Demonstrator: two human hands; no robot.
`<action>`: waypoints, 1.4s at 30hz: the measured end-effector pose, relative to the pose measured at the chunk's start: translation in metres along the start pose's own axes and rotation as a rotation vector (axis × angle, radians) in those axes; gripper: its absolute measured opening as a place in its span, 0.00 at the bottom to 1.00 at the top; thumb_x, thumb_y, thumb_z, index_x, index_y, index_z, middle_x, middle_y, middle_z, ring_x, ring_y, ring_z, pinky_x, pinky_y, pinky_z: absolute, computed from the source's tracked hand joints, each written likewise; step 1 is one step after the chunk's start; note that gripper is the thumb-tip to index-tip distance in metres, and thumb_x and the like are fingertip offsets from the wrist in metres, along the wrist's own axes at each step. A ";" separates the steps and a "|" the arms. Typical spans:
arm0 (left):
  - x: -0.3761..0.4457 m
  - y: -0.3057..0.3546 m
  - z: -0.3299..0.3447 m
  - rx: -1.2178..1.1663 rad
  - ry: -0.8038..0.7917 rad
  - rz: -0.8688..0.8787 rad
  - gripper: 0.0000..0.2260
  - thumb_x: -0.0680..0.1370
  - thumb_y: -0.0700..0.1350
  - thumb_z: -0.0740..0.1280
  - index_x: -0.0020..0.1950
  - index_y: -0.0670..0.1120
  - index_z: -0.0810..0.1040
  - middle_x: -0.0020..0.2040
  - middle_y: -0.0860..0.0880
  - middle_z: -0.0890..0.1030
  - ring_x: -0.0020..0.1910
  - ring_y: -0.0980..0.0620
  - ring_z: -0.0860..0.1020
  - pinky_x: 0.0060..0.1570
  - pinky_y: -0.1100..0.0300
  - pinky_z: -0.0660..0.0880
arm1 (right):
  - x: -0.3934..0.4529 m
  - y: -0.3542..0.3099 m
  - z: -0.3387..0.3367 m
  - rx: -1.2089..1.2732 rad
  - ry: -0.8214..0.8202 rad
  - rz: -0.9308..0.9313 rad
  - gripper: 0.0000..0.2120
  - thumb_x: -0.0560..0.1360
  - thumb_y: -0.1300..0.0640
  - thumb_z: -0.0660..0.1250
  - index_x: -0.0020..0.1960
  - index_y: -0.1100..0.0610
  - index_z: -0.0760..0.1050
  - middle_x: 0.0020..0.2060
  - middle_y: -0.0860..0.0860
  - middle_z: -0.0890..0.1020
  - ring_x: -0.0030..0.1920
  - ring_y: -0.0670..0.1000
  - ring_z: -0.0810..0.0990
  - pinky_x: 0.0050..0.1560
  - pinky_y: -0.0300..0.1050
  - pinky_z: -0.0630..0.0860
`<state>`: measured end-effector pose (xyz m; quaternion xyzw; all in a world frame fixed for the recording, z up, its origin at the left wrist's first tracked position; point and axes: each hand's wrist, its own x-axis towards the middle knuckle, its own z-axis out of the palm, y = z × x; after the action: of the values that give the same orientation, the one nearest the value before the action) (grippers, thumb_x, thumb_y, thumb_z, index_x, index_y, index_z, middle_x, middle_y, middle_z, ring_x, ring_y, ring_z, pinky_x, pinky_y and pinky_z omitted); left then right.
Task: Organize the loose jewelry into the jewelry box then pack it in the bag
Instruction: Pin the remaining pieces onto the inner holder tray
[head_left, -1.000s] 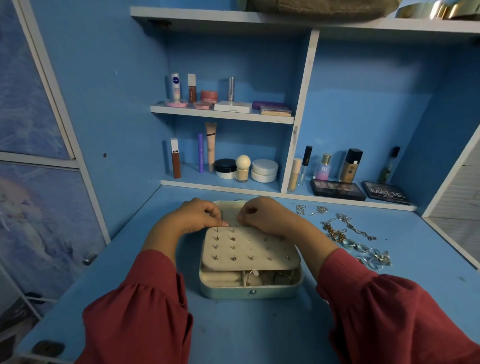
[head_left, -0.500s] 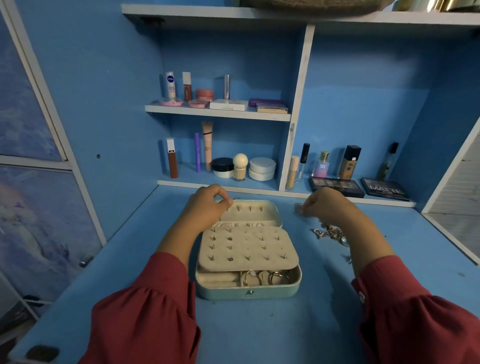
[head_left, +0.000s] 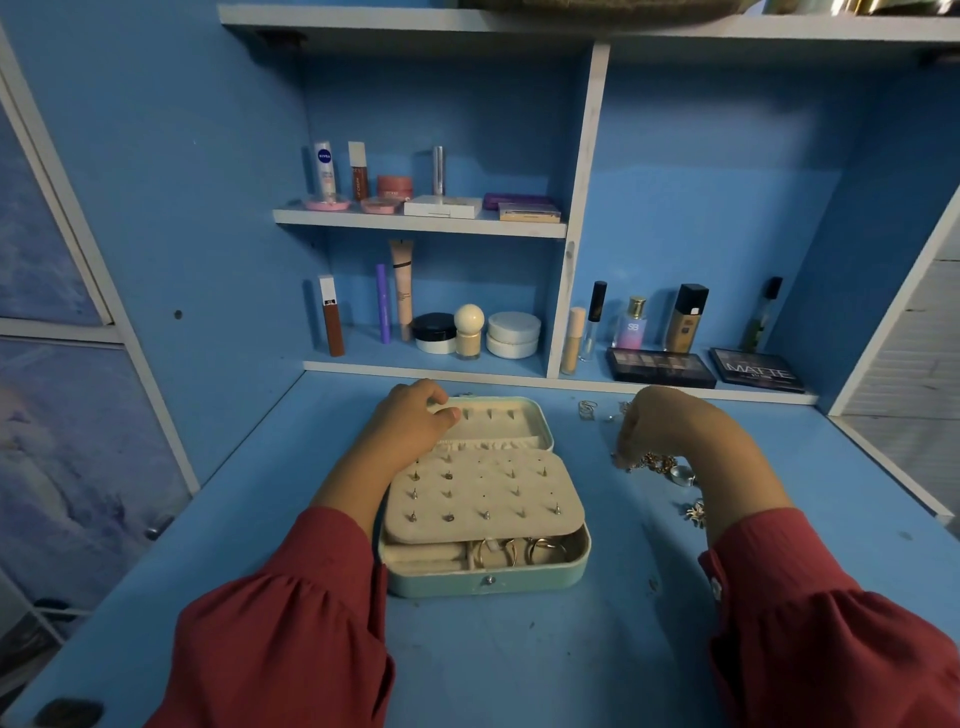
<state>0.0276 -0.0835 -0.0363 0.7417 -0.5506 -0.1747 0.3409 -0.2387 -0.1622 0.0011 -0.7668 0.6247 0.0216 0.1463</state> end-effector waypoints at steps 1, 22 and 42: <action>0.000 0.000 0.000 0.004 0.002 0.003 0.13 0.78 0.50 0.66 0.60 0.48 0.75 0.63 0.46 0.72 0.57 0.49 0.74 0.56 0.55 0.73 | -0.001 -0.001 0.000 0.011 0.001 -0.003 0.10 0.60 0.53 0.79 0.39 0.55 0.84 0.39 0.51 0.84 0.43 0.54 0.82 0.51 0.52 0.80; -0.025 0.041 -0.008 -0.449 -0.098 0.150 0.08 0.70 0.37 0.75 0.43 0.49 0.83 0.42 0.51 0.84 0.47 0.54 0.81 0.55 0.61 0.75 | -0.029 -0.078 0.019 1.208 -0.077 -0.241 0.09 0.72 0.68 0.70 0.52 0.61 0.77 0.40 0.61 0.85 0.36 0.52 0.85 0.35 0.39 0.72; -0.030 0.039 -0.022 -0.546 -0.100 0.131 0.09 0.77 0.38 0.67 0.48 0.52 0.82 0.42 0.55 0.84 0.41 0.59 0.80 0.42 0.62 0.72 | -0.034 -0.088 0.026 0.860 0.082 -0.459 0.03 0.75 0.57 0.70 0.44 0.53 0.82 0.37 0.46 0.83 0.39 0.41 0.78 0.42 0.32 0.73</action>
<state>0.0045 -0.0549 0.0033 0.5759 -0.5460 -0.3307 0.5108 -0.1572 -0.1081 0.0012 -0.7550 0.3970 -0.3014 0.4261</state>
